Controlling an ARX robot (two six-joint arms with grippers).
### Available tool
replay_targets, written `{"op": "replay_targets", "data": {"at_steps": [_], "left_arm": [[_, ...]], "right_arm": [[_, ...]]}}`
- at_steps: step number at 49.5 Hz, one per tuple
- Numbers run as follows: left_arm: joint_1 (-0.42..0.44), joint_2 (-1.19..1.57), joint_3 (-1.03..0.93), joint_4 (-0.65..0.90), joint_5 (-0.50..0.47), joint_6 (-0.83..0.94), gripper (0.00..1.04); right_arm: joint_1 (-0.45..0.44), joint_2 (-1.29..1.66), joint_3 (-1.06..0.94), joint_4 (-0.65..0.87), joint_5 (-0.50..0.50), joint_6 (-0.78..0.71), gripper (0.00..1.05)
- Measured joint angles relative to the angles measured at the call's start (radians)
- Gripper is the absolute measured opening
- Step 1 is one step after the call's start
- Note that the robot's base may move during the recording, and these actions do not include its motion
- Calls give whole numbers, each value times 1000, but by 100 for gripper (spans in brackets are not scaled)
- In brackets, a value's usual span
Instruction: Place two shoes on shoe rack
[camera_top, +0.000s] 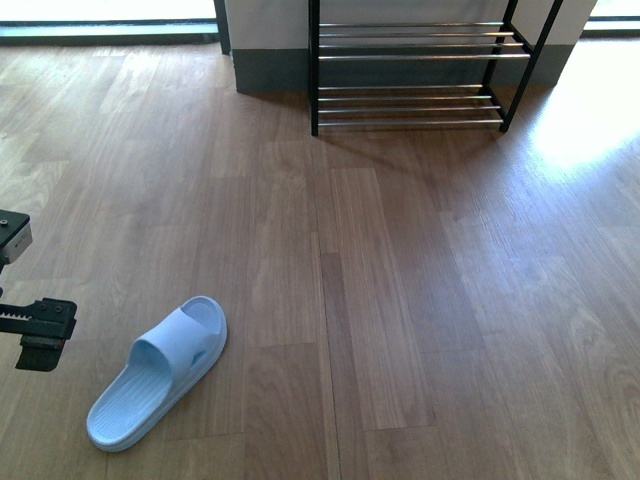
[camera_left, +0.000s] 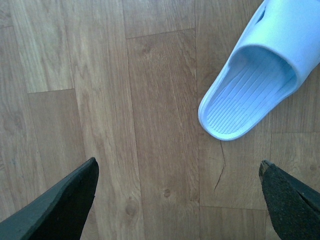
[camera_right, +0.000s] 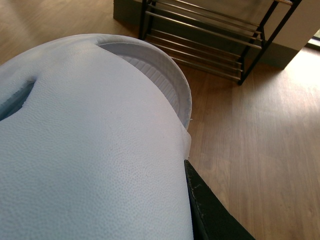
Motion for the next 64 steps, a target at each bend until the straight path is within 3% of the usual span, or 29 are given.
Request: {"op": "replay_targets", "data": {"at_steps": [22, 36, 64], "left_arm": [[9, 265, 135, 164, -156, 252, 95], [-27, 414, 233, 274, -150, 370, 95], [-50, 643, 454, 313, -112, 465, 95]], "right_arm": [[0, 0, 0, 0, 0, 0, 2], [0, 0, 0, 0, 0, 0, 2], [0, 0, 0, 0, 0, 0, 2]]}}
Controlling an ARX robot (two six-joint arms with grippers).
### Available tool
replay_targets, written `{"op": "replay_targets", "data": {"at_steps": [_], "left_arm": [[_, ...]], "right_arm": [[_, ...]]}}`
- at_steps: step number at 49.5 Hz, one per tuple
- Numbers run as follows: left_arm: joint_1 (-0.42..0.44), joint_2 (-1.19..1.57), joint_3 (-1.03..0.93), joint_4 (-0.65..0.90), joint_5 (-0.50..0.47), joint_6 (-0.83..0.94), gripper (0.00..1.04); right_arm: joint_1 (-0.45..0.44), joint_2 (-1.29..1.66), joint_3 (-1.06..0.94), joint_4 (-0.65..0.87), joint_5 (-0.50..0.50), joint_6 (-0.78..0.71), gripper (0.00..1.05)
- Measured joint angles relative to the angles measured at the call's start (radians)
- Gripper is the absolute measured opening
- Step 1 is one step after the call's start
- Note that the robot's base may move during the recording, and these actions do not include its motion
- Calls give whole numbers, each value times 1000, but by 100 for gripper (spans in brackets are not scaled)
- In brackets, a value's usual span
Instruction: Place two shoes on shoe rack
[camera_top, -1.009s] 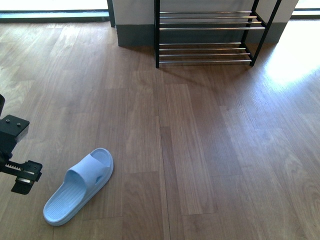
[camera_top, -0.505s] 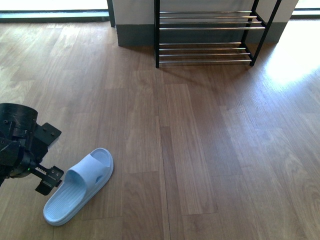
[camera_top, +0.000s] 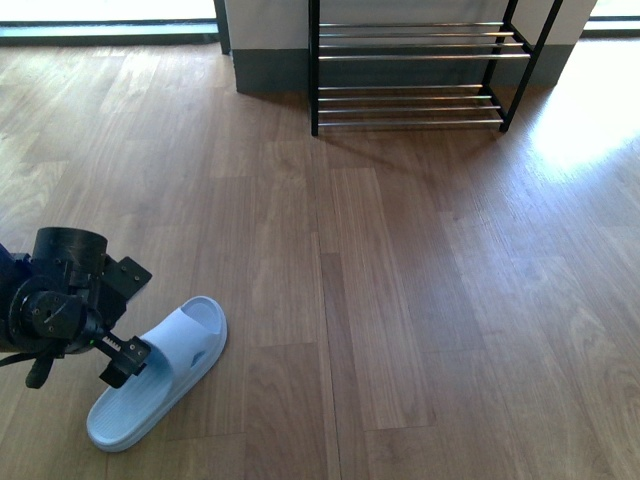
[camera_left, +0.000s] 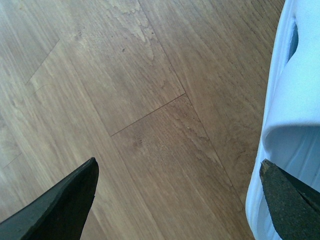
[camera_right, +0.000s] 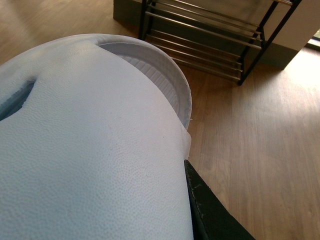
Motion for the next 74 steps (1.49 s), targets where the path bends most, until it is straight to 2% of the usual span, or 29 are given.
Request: {"op": "replay_targets", "data": {"at_steps": [17, 29, 32, 49, 54, 74], "left_arm": [[-43, 93, 76, 94, 75, -43, 95], [-27, 143, 106, 151, 95, -47, 95], [-24, 155, 106, 161, 90, -48, 87], [-30, 160, 106, 202, 191, -106, 21], [-30, 160, 106, 201, 192, -108, 3], [-30, 112, 63, 188, 196, -167, 2]], "right_arm": [[0, 0, 0, 0, 0, 0, 2], [0, 0, 0, 0, 0, 0, 2], [0, 0, 0, 0, 0, 0, 2], [0, 0, 0, 0, 0, 0, 2], [0, 0, 0, 0, 0, 0, 2], [0, 0, 0, 0, 0, 0, 2]]}}
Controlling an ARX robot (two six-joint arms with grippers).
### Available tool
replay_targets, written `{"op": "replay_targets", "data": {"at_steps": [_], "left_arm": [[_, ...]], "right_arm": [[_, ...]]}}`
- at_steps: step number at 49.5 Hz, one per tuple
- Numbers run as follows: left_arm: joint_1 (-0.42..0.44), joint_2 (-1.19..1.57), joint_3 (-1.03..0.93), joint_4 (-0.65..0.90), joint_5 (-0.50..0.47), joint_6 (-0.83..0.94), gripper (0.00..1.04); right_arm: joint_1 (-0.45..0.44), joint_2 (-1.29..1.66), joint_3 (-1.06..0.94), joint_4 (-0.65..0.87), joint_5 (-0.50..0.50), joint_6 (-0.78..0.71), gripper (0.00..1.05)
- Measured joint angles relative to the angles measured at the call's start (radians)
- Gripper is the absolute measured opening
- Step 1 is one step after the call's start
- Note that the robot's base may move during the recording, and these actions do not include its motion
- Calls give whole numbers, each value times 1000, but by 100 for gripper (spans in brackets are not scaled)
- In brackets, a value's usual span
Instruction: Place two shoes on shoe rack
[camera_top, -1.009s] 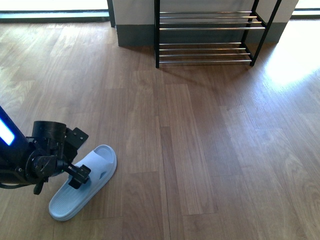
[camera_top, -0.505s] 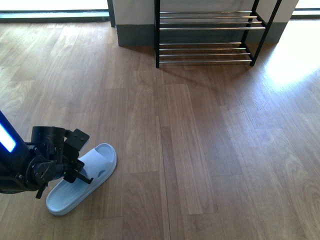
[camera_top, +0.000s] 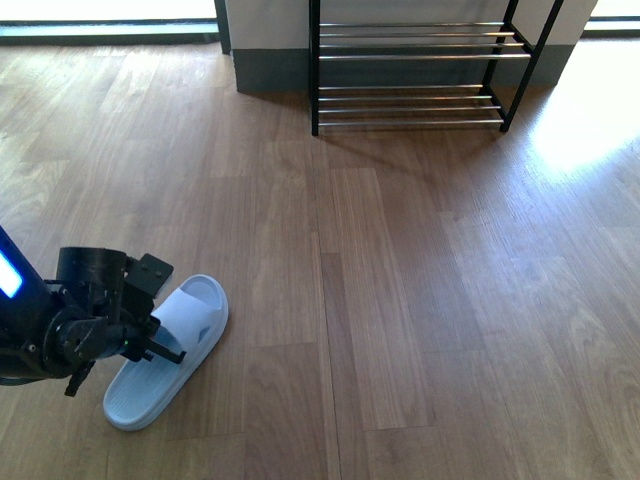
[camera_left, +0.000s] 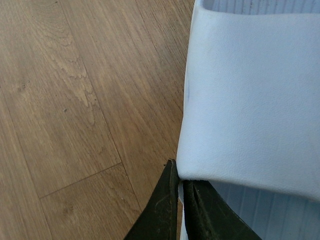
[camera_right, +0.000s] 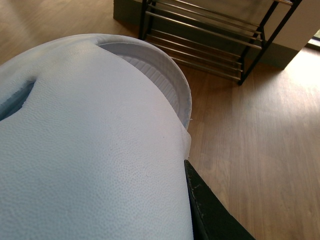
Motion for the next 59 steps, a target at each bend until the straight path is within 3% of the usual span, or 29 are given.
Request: {"op": "replay_targets", "data": {"at_steps": [10, 25, 47, 53, 59], "left_arm": [[11, -198, -117, 20, -23, -64, 2], [49, -562, -388, -11, -138, -171, 2], [130, -1725, -991, -236, -161, -320, 2], [88, -2028, -1139, -283, -257, -318, 2], [60, -2305, -1237, -441, -338, -344, 2]], "right_arm": [[0, 0, 0, 0, 0, 0, 2], [0, 0, 0, 0, 0, 0, 2], [0, 0, 0, 0, 0, 0, 2], [0, 0, 0, 0, 0, 0, 2], [0, 0, 0, 0, 0, 0, 2]]}}
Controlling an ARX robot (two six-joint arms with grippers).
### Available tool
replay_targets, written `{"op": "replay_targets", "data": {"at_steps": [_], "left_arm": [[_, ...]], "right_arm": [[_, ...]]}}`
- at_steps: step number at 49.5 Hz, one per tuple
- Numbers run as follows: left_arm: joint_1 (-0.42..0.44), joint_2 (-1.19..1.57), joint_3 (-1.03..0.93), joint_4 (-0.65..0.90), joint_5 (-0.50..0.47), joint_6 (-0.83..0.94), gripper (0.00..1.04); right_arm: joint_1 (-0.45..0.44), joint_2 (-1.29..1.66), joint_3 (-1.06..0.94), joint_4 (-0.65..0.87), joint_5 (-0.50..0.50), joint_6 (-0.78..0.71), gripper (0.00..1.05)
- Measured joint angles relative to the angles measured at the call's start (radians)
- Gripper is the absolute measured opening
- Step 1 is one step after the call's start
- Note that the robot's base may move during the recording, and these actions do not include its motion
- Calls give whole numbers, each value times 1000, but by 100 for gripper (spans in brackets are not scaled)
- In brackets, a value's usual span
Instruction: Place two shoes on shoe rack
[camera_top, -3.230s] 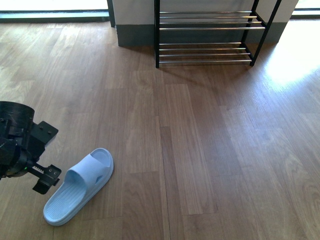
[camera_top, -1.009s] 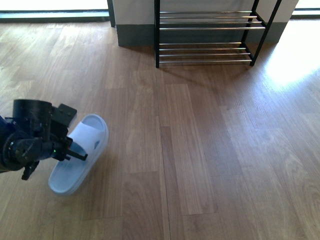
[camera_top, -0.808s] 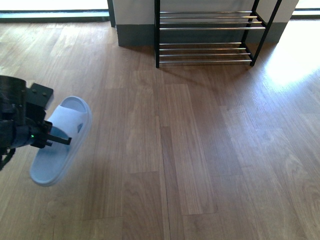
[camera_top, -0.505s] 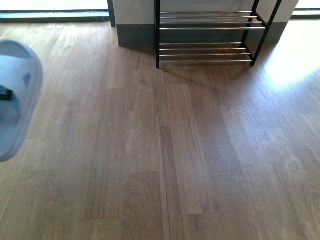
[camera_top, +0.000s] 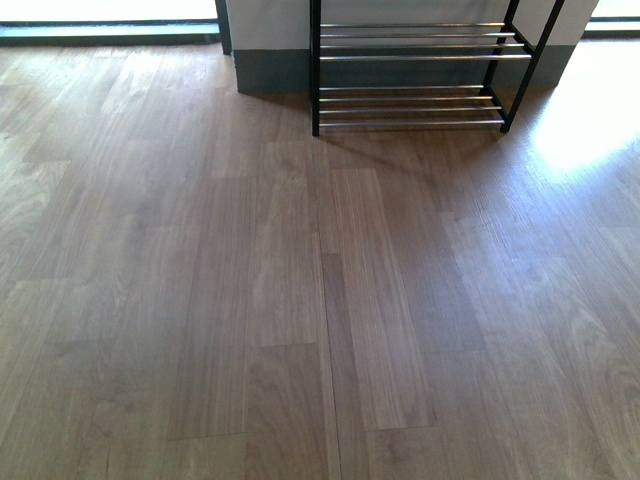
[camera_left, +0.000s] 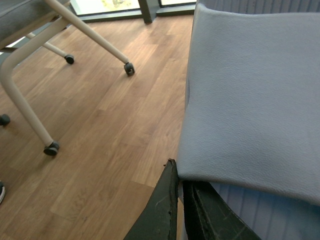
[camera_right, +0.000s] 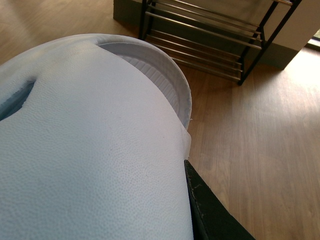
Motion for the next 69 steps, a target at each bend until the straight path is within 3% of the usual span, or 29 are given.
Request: {"op": "replay_targets", "data": {"at_steps": [7, 69], "left_arm": [[-5, -101, -26, -29, -8, -7, 2], [-6, -105, -28, -31, -5, -8, 2]], "right_arm": [[0, 0, 0, 0, 0, 0, 2], [-1, 0, 0, 0, 2, 0, 2]]}}
